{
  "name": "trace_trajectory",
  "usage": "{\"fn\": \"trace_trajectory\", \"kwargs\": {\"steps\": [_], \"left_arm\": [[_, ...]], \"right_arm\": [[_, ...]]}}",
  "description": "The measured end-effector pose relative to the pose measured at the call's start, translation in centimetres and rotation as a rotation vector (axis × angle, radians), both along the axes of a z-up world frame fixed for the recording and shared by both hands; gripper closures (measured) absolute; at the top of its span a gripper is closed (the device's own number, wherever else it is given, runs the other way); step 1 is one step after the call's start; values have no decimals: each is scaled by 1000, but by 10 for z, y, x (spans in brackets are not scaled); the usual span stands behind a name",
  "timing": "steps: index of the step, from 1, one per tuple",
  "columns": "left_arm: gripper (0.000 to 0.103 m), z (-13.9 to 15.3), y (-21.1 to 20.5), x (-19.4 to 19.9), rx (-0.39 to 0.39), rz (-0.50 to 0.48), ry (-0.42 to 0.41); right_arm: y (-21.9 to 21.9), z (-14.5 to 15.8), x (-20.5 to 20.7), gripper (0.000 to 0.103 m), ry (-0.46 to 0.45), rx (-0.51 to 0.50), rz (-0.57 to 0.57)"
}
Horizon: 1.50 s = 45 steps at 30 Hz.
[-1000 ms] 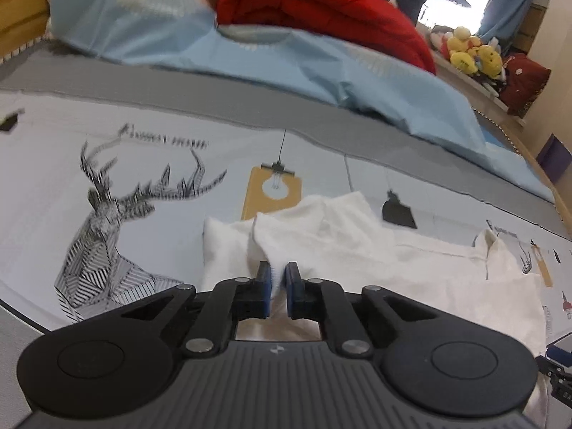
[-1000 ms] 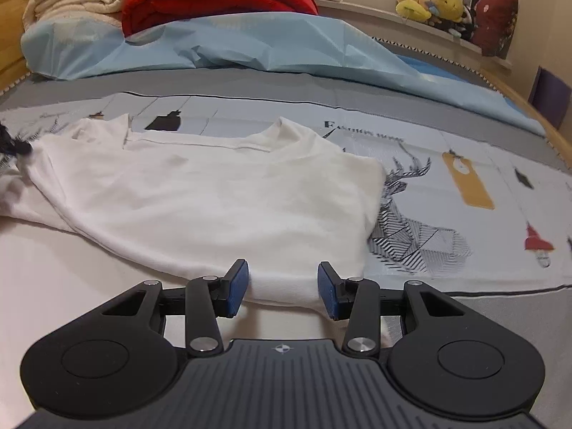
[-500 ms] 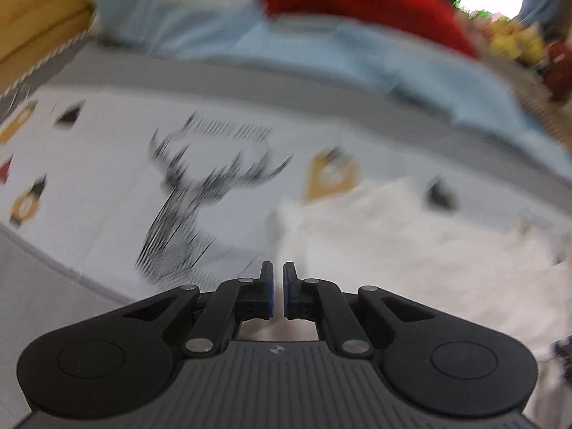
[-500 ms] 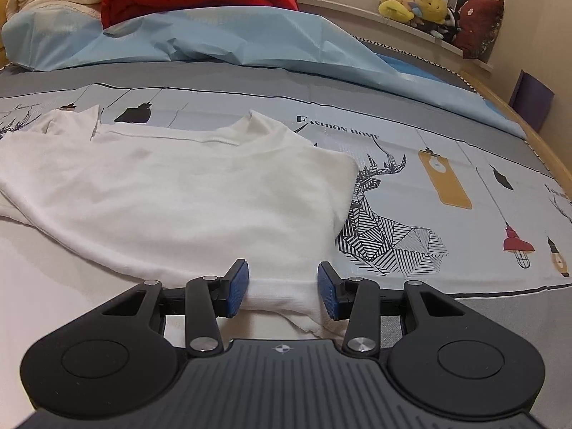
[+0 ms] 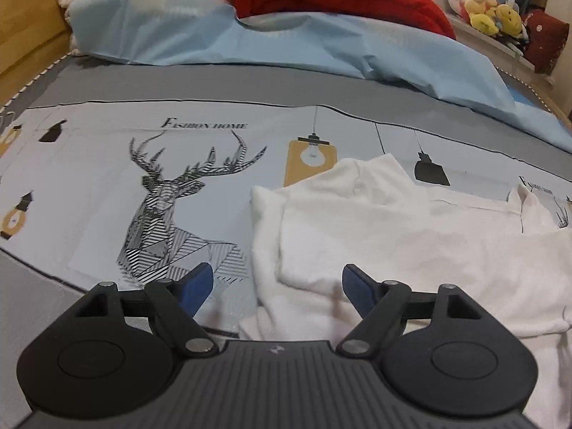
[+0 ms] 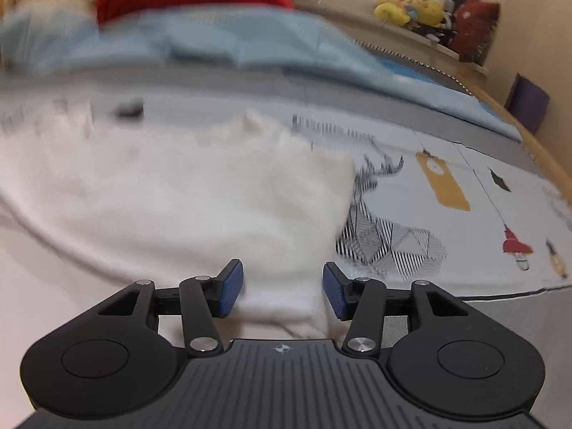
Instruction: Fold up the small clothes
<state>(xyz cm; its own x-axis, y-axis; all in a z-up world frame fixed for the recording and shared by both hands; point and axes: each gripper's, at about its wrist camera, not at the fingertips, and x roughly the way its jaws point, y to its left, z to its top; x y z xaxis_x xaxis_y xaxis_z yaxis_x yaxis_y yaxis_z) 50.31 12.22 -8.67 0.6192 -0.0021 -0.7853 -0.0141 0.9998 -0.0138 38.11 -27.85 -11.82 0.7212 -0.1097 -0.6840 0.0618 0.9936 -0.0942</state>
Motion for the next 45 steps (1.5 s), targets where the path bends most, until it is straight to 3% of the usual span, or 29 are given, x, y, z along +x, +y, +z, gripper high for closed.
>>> {"fn": "trace_trajectory", "kwargs": {"steps": [6, 11, 15, 19, 22, 27, 32, 36, 45], "left_arm": [[19, 36, 1, -62, 10, 19, -47], [16, 52, 3, -165, 39, 40, -101], [11, 40, 8, -258, 37, 83, -126], [11, 16, 14, -311, 28, 133, -55], [11, 15, 16, -331, 5, 139, -64], [11, 13, 12, -369, 69, 131, -99], [11, 3, 9, -387, 72, 119, -67], [11, -3, 10, -389, 100, 116, -52], [11, -13, 30, -364, 4, 181, 4]], "right_arm": [[-8, 58, -40, 47, -162, 73, -2], [-6, 97, -116, 35, -249, 232, 43], [5, 85, -198, 32, -241, 250, 119], [19, 52, -263, 32, -162, 209, 165], [22, 43, -286, 32, -108, 208, 182], [28, 42, -323, 32, -174, 153, 239], [28, 34, -344, 32, -151, 135, 252], [24, 29, -349, 32, -142, 115, 250], [-12, 22, -337, 32, -95, 217, 108]]}}
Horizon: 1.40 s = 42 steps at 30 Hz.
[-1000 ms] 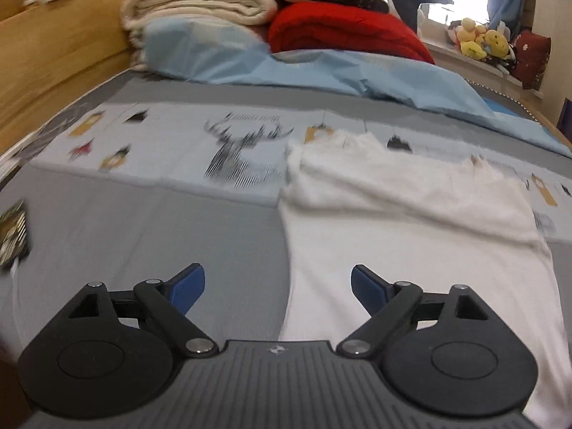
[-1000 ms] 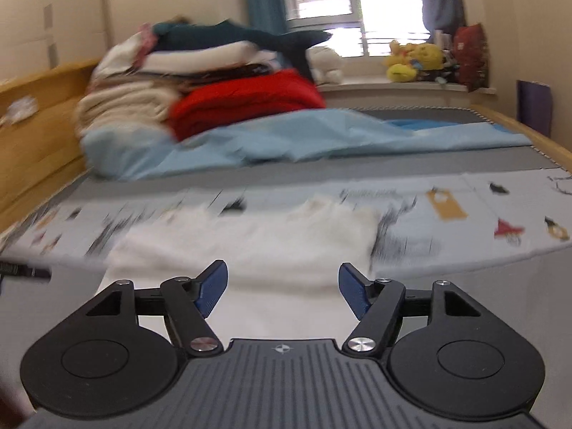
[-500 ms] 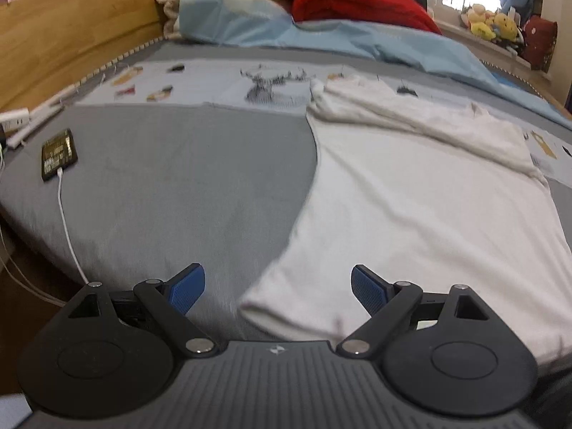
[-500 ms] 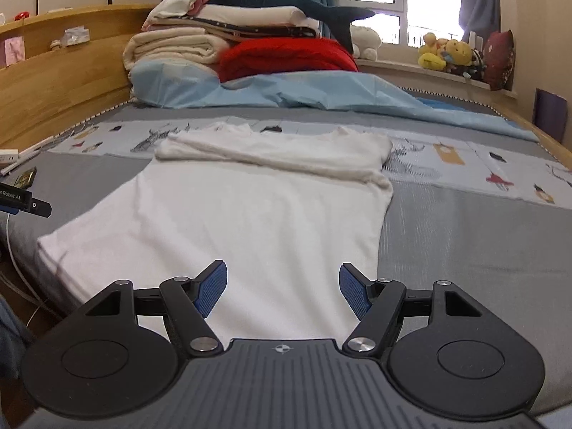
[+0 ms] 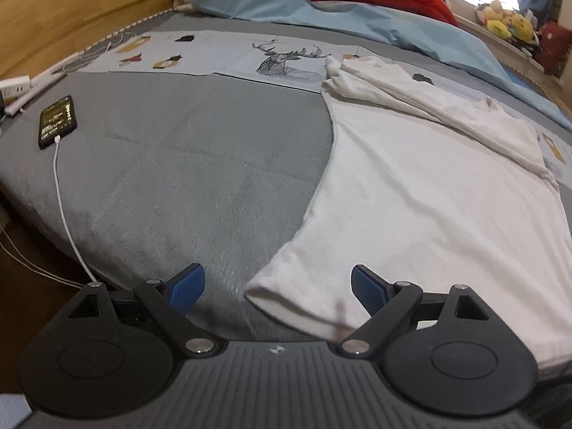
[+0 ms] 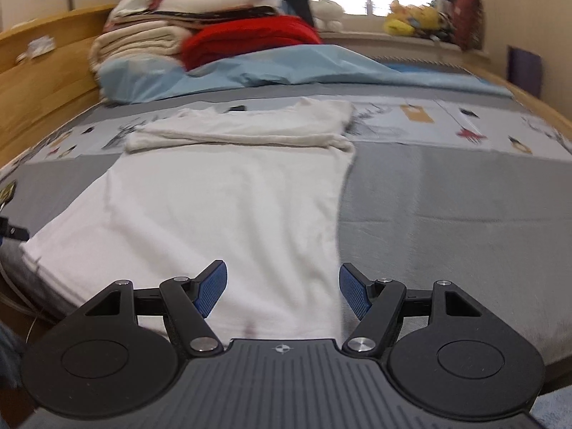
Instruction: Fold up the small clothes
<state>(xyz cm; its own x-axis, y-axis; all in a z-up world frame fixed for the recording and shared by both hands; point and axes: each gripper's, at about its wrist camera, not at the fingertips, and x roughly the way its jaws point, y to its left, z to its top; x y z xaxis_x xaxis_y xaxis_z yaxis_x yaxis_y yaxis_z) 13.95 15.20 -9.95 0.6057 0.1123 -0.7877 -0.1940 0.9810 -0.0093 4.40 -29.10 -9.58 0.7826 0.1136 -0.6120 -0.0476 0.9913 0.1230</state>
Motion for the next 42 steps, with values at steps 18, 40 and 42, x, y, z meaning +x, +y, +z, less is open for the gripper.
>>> {"fn": "trace_trajectory", "kwargs": {"steps": [18, 40, 42], "left_arm": [[10, -33, -7, 53, 42, -66, 162], [94, 11, -11, -18, -110, -174, -22], [94, 17, -10, -39, -129, -187, -46]], "right_arm": [[-35, -34, 38, 31, 216, 129, -179], [-24, -2, -1, 93, 98, 118, 9], [-24, 10, -15, 93, 86, 122, 15]]}}
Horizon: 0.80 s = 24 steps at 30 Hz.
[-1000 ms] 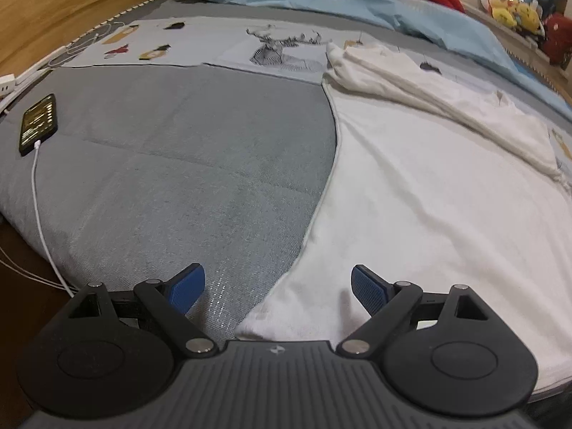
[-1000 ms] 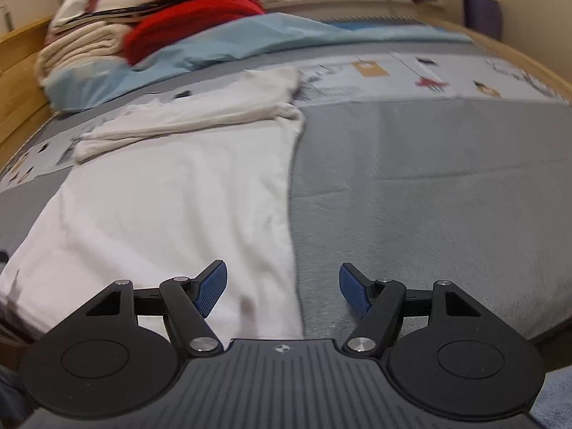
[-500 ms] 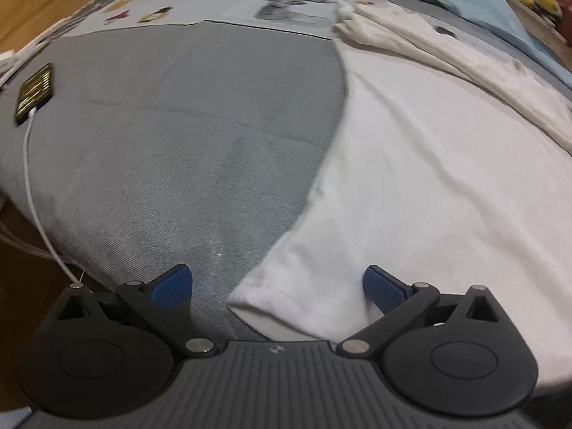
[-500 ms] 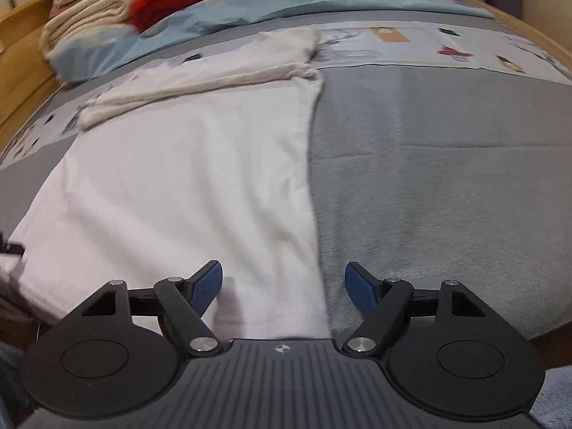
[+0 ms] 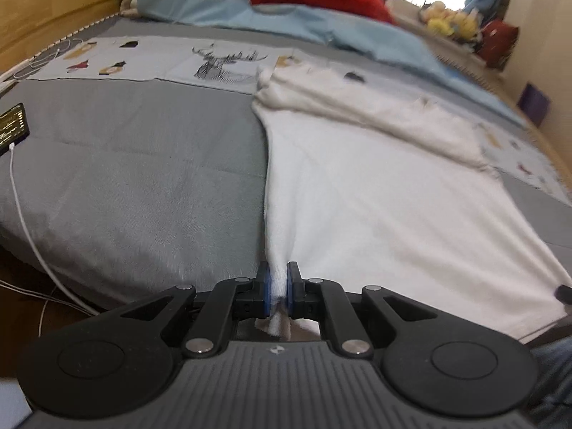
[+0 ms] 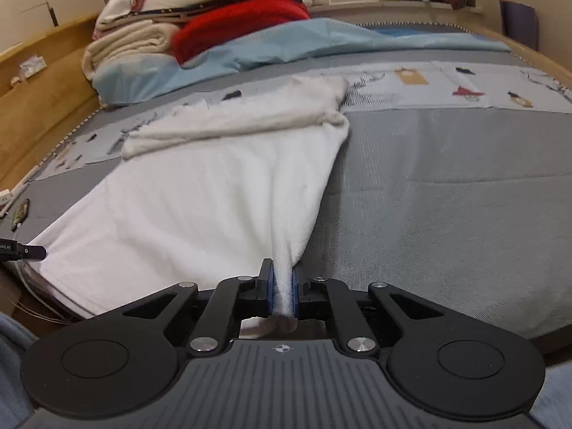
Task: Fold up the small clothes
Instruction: 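Grasp the shirt hem with both grippers and lift it toward the collar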
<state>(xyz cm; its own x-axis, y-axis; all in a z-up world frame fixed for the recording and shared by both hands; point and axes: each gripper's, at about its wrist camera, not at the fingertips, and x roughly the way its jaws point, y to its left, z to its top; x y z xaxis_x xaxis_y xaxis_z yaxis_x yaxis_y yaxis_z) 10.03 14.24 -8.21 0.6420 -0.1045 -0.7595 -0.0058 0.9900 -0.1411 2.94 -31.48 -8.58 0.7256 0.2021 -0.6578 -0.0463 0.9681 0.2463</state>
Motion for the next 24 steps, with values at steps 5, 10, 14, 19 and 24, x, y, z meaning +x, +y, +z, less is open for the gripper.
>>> {"fn": "trace_trajectory", "kwargs": {"steps": [5, 10, 14, 19, 24], "left_arm": [[94, 21, 3, -57, -76, -24, -16], [94, 69, 8, -94, -141, -47, -98], [94, 104, 7, -59, -151, -35, -158], [94, 121, -7, 41, -141, 29, -186], [94, 107, -13, 155, -132, 118, -150]], "right_arm": [[1, 30, -40, 93, -9, 7, 39], [-9, 78, -82, 94, -61, 44, 70], [-23, 106, -57, 94, -115, 101, 17], [-35, 120, 34, 94, -175, 106, -87], [-41, 106, 140, 94, -158, 117, -183]]}}
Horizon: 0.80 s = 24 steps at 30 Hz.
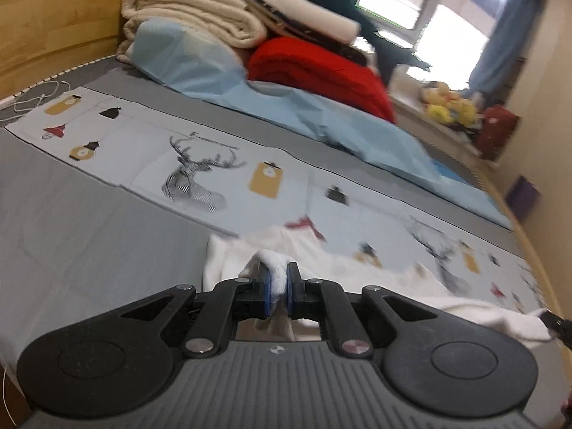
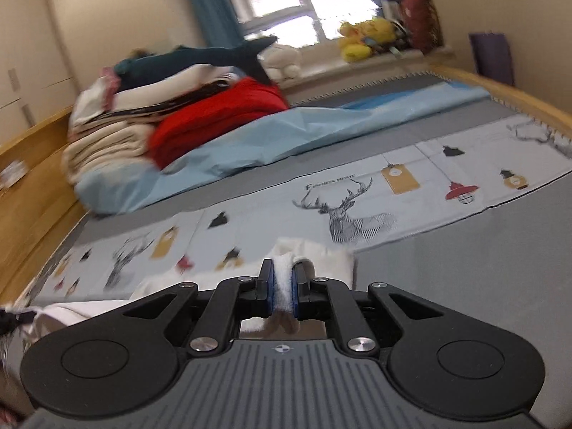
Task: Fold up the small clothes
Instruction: 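Grasp the shirt hem with both grippers and lift it toward the collar, then carry the hem over onto the collar with both grippers and release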
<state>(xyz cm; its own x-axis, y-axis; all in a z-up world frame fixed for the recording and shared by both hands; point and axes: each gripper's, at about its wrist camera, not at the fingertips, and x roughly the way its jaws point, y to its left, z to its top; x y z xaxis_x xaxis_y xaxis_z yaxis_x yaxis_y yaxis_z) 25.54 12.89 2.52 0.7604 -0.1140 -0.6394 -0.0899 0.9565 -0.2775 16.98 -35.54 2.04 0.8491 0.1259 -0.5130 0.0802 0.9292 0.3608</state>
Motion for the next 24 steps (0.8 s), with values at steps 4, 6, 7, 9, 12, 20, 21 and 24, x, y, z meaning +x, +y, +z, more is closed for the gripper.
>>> {"fn": "trace_trajectory", "kwargs": {"steps": [4, 6, 7, 9, 12, 20, 21, 24], "left_arm": [[94, -23, 2, 61, -18, 41, 36], [94, -40, 3, 83, -24, 50, 68], [94, -49, 3, 94, -24, 57, 92], [94, -64, 4, 107, -17, 58, 123], [94, -76, 6, 117, -12, 49, 153], [56, -67, 17, 178, -76, 196, 91], [42, -69, 19, 185, -73, 218, 80], [32, -78, 23, 185, -51, 230, 68]], "right_arm": [[-2, -27, 72, 93, 58, 76, -60], [0, -41, 101, 93, 93, 85, -74], [1, -47, 110, 93, 107, 89, -77], [0, -61, 125, 93, 142, 89, -84], [1, -75, 135, 93, 186, 87, -72], [-11, -81, 178, 66, 224, 180, -228], [-18, -84, 187, 55, 191, 231, -261], [-24, -87, 191, 52, 127, 225, -314]]}}
